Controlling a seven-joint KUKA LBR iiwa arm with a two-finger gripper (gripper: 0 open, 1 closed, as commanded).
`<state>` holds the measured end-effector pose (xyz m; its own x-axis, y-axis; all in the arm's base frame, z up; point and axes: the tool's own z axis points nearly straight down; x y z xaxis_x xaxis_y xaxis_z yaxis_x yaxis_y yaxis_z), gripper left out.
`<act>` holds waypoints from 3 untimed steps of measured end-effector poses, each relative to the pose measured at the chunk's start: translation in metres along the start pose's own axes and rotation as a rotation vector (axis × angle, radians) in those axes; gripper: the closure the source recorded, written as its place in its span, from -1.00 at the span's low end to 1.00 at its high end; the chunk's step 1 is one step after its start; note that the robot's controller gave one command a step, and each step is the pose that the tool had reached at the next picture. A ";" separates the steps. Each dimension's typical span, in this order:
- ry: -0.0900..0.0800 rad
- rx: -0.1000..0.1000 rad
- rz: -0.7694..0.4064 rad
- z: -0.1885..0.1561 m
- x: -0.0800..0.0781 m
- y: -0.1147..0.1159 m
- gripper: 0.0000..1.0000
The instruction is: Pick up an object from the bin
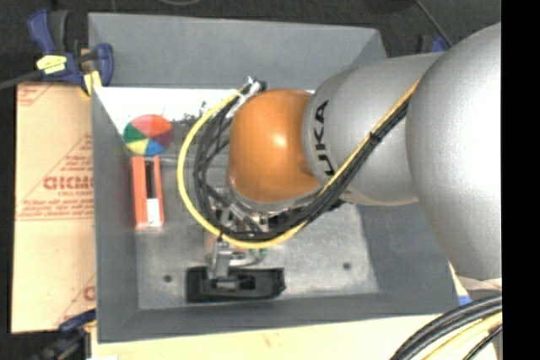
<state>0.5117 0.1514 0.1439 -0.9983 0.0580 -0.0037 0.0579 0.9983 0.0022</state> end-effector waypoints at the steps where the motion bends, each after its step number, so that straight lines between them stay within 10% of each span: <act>1: -0.003 -0.003 0.031 0.042 -0.005 -0.035 -1.00; 3: -0.001 -0.002 0.070 0.051 0.025 -0.015 -1.00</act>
Offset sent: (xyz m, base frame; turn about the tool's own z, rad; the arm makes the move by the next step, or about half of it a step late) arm -0.0351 -0.0119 -0.0439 0.0683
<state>0.4860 0.1379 0.0928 -0.9919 0.1272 -0.0045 0.1272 0.9919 0.0040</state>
